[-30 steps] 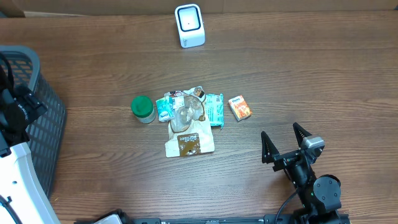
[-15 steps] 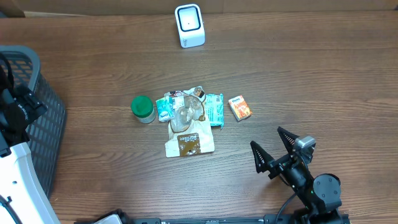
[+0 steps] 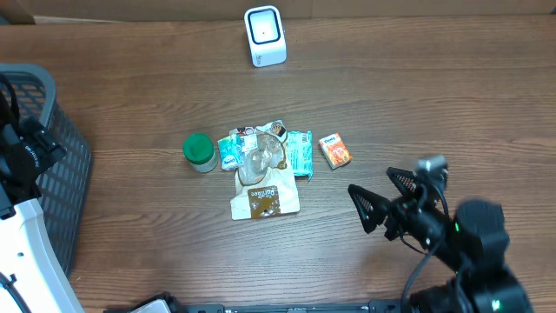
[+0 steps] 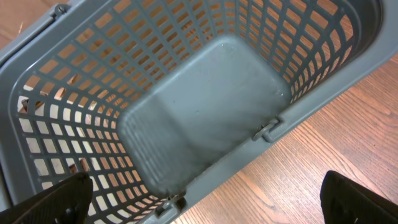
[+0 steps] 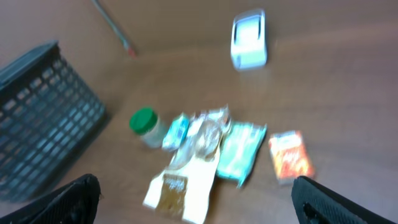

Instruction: Scan the item barcode

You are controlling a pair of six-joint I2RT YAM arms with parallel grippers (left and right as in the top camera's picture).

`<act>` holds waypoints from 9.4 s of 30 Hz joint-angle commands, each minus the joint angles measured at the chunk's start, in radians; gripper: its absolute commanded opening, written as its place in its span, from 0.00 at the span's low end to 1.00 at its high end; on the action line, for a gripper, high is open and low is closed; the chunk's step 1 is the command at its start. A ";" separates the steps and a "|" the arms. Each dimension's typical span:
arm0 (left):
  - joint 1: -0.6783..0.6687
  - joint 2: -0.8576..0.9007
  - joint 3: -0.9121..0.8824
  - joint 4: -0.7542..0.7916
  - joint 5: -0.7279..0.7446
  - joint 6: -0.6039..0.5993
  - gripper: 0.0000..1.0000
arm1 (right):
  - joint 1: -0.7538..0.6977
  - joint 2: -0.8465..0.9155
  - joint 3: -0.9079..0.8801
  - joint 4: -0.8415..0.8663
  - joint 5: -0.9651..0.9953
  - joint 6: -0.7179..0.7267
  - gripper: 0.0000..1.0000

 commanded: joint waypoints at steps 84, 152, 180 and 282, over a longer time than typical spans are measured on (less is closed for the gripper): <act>0.004 0.004 0.009 0.000 0.019 0.016 1.00 | 0.401 1.097 0.290 0.356 -0.118 0.392 0.04; 0.004 0.004 0.009 0.000 0.019 0.016 1.00 | 0.420 1.514 1.112 0.446 1.374 -0.859 0.04; 0.004 0.004 0.009 0.000 0.019 0.016 1.00 | 0.287 1.851 1.112 0.971 1.200 -1.475 0.04; 0.004 0.004 0.009 0.000 0.019 0.016 1.00 | -0.010 1.341 0.920 -0.357 0.198 0.192 0.25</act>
